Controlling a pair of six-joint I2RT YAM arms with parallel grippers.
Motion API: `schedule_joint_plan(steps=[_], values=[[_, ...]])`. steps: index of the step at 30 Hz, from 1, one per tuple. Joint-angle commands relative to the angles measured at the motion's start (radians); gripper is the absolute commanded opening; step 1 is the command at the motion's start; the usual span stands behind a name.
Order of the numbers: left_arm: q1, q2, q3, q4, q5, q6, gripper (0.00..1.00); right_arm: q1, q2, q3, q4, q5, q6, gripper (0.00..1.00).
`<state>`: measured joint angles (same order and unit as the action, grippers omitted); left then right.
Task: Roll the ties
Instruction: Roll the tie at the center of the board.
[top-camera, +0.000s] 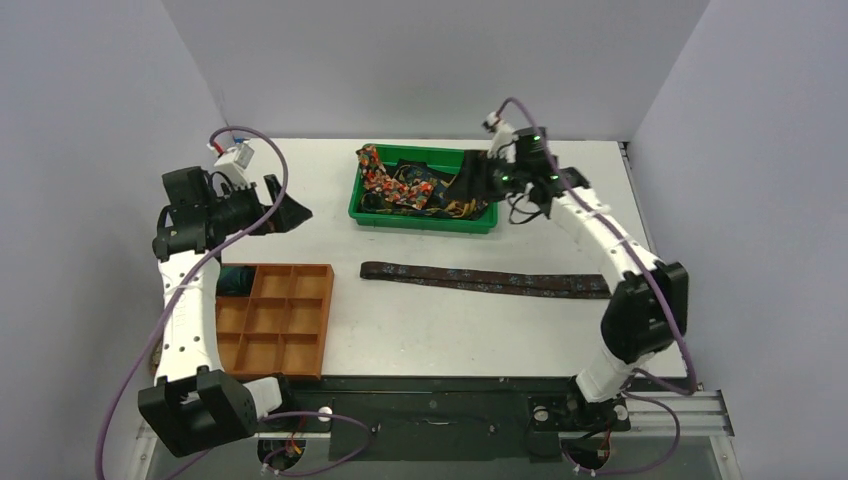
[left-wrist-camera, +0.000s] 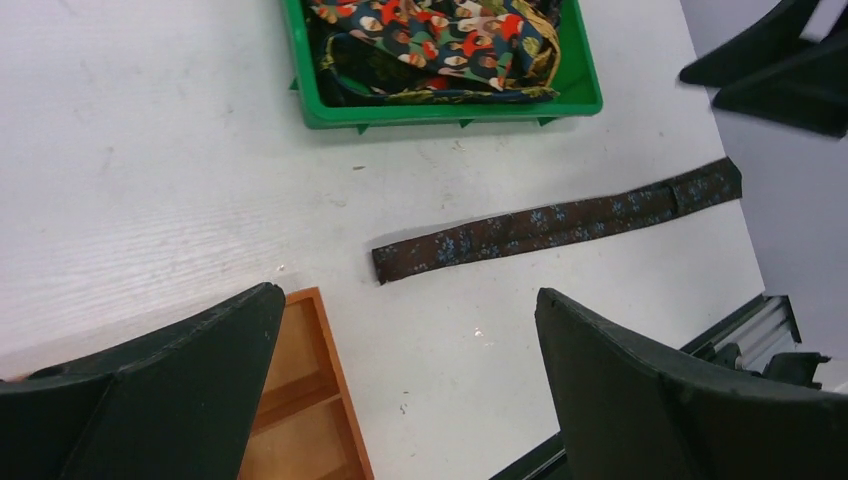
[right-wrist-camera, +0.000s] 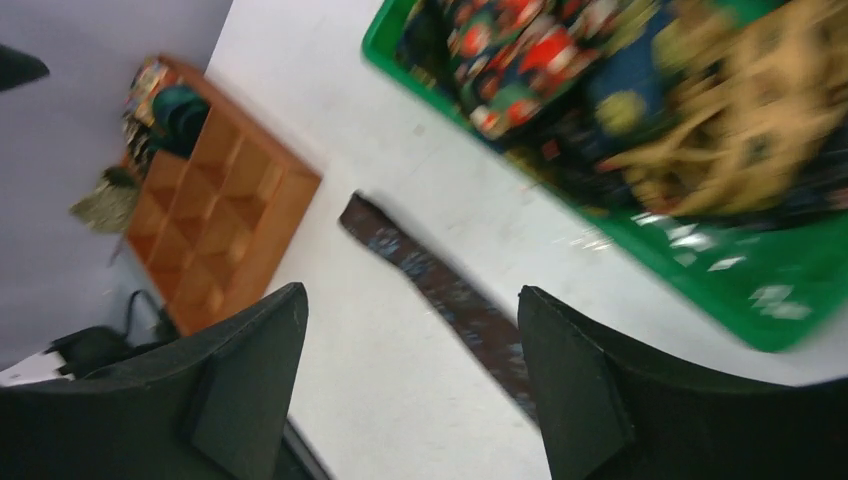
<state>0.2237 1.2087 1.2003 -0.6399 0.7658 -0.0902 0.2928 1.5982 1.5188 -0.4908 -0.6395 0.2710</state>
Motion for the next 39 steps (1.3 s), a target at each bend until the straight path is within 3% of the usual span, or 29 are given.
schedule_joint_plan(steps=[1,8,18,24,32,39], values=[[0.063,-0.043,0.024,-0.081,-0.025,-0.04,0.97,0.173,0.085,-0.117,0.344,-0.071,0.397,0.73],[0.068,-0.064,0.06,-0.202,-0.044,-0.006,0.97,0.361,0.218,-0.26,0.807,0.023,0.679,0.74],[0.068,-0.061,0.079,-0.221,-0.045,0.005,0.97,0.484,0.404,-0.3,1.193,0.075,0.967,0.74],[0.068,-0.044,0.13,-0.291,-0.065,0.068,0.97,0.529,0.484,-0.288,1.246,0.093,0.982,0.74],[0.068,-0.103,0.086,-0.27,-0.074,0.051,0.97,0.528,0.605,-0.254,1.25,0.159,0.97,0.74],[0.067,-0.093,0.075,-0.295,-0.085,0.084,0.97,0.534,0.716,-0.255,1.309,0.174,1.112,0.73]])
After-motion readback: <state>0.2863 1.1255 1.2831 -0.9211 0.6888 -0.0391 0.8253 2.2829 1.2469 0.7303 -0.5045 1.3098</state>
